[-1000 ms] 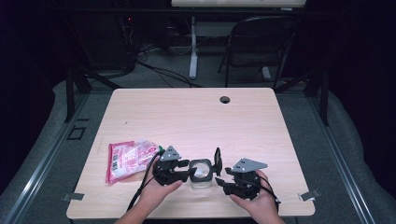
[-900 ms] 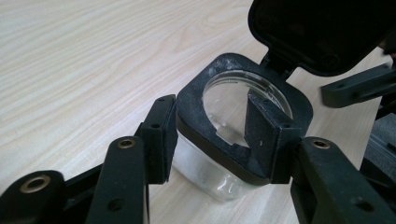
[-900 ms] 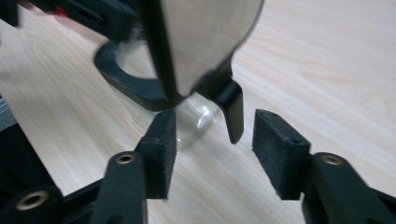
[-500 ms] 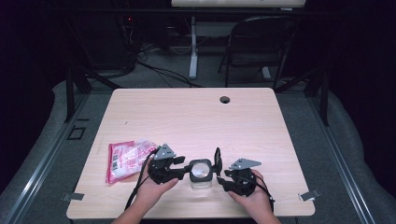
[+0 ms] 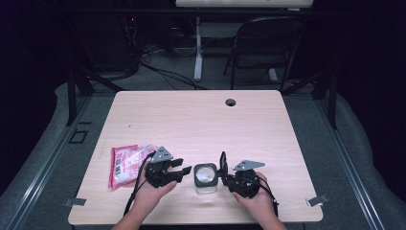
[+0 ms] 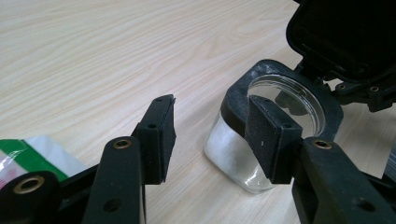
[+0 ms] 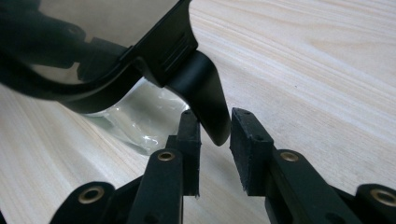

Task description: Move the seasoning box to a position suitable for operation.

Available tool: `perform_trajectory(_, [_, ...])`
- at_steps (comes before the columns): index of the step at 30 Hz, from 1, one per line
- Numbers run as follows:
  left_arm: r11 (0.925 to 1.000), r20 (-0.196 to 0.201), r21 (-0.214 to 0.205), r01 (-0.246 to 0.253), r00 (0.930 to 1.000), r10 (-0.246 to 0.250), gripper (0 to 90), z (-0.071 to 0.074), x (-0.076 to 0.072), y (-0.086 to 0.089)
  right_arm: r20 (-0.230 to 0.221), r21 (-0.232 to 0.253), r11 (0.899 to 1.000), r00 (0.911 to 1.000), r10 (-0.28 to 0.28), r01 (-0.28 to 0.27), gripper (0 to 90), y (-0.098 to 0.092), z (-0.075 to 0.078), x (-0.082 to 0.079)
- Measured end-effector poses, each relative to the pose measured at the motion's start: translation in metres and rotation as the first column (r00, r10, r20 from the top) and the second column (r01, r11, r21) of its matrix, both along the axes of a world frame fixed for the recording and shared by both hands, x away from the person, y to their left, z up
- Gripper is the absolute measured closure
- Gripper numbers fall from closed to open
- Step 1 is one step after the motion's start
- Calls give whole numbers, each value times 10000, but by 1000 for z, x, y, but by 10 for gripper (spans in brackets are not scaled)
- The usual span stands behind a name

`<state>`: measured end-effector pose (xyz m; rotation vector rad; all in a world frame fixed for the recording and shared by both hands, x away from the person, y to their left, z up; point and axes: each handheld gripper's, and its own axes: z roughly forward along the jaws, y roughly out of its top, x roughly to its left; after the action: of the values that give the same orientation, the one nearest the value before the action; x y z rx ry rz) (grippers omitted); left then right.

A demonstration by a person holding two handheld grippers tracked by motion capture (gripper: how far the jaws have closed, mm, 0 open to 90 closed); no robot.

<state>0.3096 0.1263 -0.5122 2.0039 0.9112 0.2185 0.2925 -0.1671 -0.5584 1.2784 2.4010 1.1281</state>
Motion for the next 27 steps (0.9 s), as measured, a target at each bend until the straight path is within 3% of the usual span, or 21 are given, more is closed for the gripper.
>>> perform_trajectory(9, [9995, 190, -12, -326, 9993, 326, 524, 1, 0, 13, -221, 302, 9993, 9995, -232, 238, 776, -6, 1, 12])
perform_trajectory(14, [9986, 315, 21, -523, 9981, 522, 524, 2, -2, 20, -559, 637, 9972, 9978, -358, 393, 793, -12, 1, 23])
perform_trajectory(21, [9955, 282, -26, -948, 9951, 948, 524, 0, -2, 33, -563, 681, 9957, 9967, -589, 627, 822, -16, 3, 35])
perform_trajectory(27, [9936, 257, 10, -1127, 9933, 1127, 524, -1, -2, 39, -754, 1108, 9907, 9946, -708, 789, 833, -20, 2, 44])
